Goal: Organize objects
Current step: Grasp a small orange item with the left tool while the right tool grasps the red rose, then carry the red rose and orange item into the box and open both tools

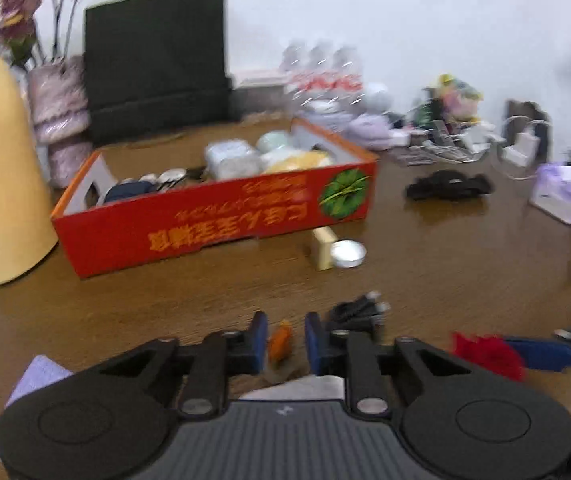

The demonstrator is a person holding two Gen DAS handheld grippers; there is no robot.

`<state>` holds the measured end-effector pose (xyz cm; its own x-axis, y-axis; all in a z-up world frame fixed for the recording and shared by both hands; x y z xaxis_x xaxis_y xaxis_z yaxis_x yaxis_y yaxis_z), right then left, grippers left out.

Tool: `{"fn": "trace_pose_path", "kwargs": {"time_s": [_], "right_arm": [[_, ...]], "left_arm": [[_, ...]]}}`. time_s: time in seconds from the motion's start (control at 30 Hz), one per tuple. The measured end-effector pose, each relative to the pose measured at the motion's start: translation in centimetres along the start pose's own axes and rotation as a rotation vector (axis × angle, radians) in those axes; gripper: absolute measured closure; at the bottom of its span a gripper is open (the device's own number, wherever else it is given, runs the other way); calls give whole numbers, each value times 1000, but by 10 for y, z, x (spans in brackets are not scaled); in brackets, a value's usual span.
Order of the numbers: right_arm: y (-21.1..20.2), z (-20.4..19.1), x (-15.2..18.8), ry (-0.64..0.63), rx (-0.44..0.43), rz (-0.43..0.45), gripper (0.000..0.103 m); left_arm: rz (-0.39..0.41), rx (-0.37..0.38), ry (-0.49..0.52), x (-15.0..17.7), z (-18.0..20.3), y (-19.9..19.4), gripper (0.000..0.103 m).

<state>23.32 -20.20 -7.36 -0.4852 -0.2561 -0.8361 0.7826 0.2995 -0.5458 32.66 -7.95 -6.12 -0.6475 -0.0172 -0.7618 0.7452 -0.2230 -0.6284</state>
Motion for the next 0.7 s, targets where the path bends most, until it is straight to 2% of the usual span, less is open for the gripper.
{"fn": "trace_pose_path", "kwargs": {"time_s": [0.1, 0.17, 0.23, 0.4, 0.43, 0.47, 0.53, 0.63, 0.7], "right_arm": [[1, 2, 3, 6, 3, -8, 47], [5, 4, 6, 15, 1, -22, 47], [10, 6, 7, 18, -3, -29, 47], [18, 5, 9, 15, -25, -36, 47], [20, 4, 9, 15, -28, -38, 47], [22, 4, 9, 16, -30, -41, 47], [26, 3, 9, 13, -32, -48, 49], [22, 2, 6, 8, -33, -32, 49], [17, 1, 5, 2, -25, -22, 49]], "left_arm": [[-12, -8, -103, -1, -19, 11, 86], [-35, 1, -132, 1, -28, 17, 86], [-43, -4, -106, 6, -28, 20, 86], [-41, -8, 32, 17, -19, 15, 86], [-47, -4, 40, 17, -18, 15, 97], [-61, 8, 50, 17, -16, 13, 102], [-69, 9, 65, 18, -13, 11, 103], [-28, 9, 81, 18, -8, -2, 103], [33, 21, 65, 12, -7, -26, 103]]}}
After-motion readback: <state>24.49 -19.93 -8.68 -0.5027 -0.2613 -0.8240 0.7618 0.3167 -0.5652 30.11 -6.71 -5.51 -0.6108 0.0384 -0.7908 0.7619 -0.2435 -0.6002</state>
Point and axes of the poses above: each gripper's, at about its wrist camera, not at the fingertips, and y roughly the way its jaws point, z to its right, x to its underside, the point moved 5 cm from there along y, roughly the way its jaws point, and after that the axes turned 12 degrees about -y, right-handed, at the moved point
